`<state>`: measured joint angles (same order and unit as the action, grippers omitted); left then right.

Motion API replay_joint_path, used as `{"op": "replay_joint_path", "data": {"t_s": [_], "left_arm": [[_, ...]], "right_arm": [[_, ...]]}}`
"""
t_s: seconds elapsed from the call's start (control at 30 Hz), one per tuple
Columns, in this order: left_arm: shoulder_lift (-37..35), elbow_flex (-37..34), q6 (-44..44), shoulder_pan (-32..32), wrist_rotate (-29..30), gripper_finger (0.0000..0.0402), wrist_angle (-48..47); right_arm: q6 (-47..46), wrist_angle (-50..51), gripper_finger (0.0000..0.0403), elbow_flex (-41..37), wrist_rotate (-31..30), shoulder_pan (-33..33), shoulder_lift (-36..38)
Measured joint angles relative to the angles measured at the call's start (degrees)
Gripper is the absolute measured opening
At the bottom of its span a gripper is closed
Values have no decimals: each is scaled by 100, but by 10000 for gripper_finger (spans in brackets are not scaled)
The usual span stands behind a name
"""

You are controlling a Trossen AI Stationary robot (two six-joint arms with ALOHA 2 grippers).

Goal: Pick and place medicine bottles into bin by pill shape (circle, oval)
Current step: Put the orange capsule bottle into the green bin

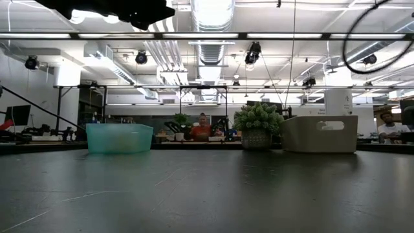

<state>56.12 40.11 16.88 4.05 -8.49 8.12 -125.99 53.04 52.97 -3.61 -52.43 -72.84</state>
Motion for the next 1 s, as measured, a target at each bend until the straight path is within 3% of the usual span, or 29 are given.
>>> {"op": "replay_joint_path", "data": {"t_s": [0.13,0.3,0.5,0.67,0.83,1.0], "left_arm": [[39,-60,-5,0,0,215,-3],[35,-227,-17,-2,55,215,22],[34,-301,-160,0,302,215,-15],[28,-305,-160,0,309,215,-106],[20,-307,-166,2,639,215,-141],[112,-307,-283,7,752,215,-114]], "right_arm": [[856,62,218,2,-624,632,253],[3213,-834,213,2,-971,2016,379],[6339,-2684,210,5,-158,3979,285],[8141,-3890,210,17,571,5321,50],[9506,-4516,210,230,772,6031,-398],[10344,-4580,210,882,865,6339,-1146]]}}
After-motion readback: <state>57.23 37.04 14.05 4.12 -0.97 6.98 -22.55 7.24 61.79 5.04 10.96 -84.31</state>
